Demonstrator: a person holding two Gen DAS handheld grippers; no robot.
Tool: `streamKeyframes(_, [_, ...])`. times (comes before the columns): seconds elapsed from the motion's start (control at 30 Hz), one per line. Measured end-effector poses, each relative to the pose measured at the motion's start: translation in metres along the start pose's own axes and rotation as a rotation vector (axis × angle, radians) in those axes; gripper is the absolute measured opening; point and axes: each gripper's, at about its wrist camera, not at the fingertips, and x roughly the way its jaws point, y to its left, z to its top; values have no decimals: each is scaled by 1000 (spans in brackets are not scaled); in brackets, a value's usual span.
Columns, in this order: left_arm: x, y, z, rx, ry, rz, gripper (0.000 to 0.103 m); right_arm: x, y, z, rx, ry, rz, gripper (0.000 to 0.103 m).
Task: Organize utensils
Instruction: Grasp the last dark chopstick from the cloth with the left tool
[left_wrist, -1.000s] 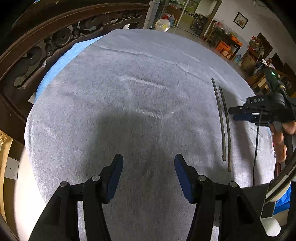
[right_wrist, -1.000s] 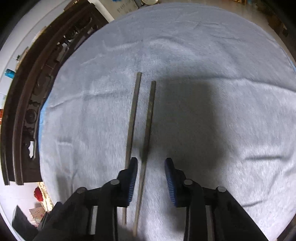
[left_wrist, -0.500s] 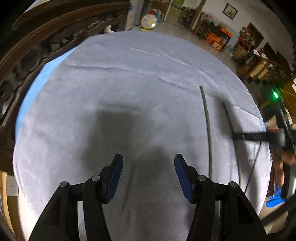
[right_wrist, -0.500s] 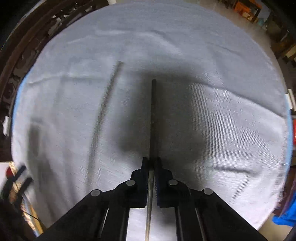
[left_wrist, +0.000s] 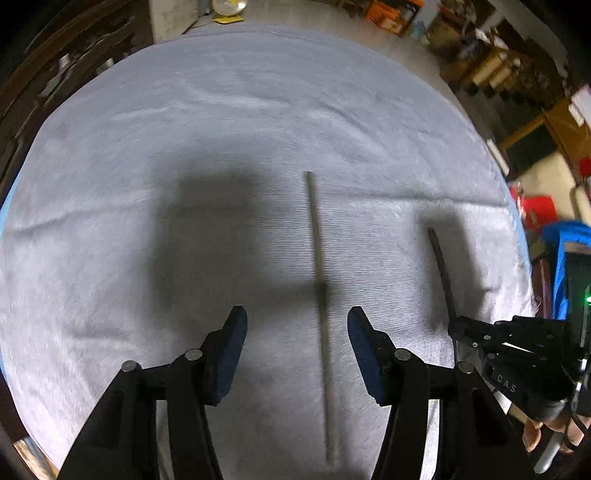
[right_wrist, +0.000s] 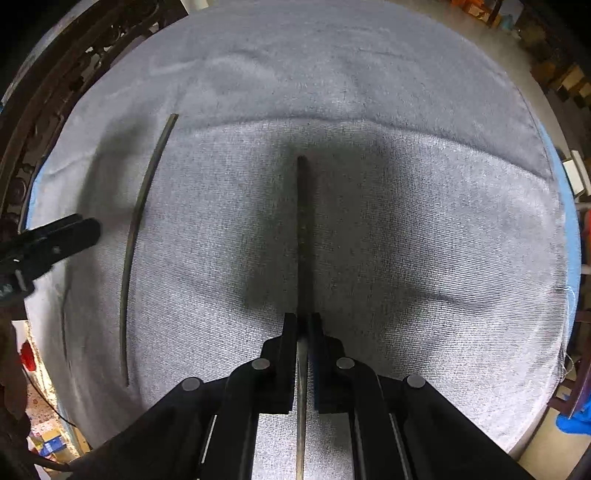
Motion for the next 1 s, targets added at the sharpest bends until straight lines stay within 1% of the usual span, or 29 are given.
streamKeyframes(0.03, [5,-7,2,10,16,11,46,0,-3,0,1,1,6,7])
streamKeyframes(0.07, [10,-10,3,20,31,23,43,-1,-7,2,-2,3,7,7])
streamKeyframes(0.13, [20,-15,6,26,64,41,41,-1,-18,5,-7,3,5,7])
streamKeyframes(0.17, [25,-17,7,27,77,56,37,0,-15,7,-8,3,4,7])
streamKeyframes(0.2, [28,-18,7,31,88,62,36,0,-16,8,-8,4,6,7])
streamKeyframes(0.23, [29,-22,7,60,73,85,32,-1,-15,8,-6,4,9,7])
streamKeyframes(0.27, [30,-24,7,75,82,112,19,-1,-9,7,-5,5,12,7])
streamKeyframes(0.3, [31,-23,7,83,83,139,10,-1,-2,5,-5,5,14,7])
streamKeyframes(0.33, [31,-21,7,88,88,139,6,0,-2,5,-5,6,16,7])
streamKeyframes(0.43, [28,-12,3,109,116,120,5,-1,-6,8,-5,10,21,7])
streamKeyframes(0.57, [22,9,-14,143,154,156,5,0,-11,9,-3,14,29,7])
streamKeyframes(0.7, [16,27,-32,169,205,179,5,1,-7,10,-24,41,-1,7])
streamKeyframes(0.87, [12,45,-53,227,296,200,5,5,-1,6,-88,145,-41,7])
streamKeyframes(1.0, [12,53,-57,219,327,191,6,9,5,11,-119,221,-81,8])
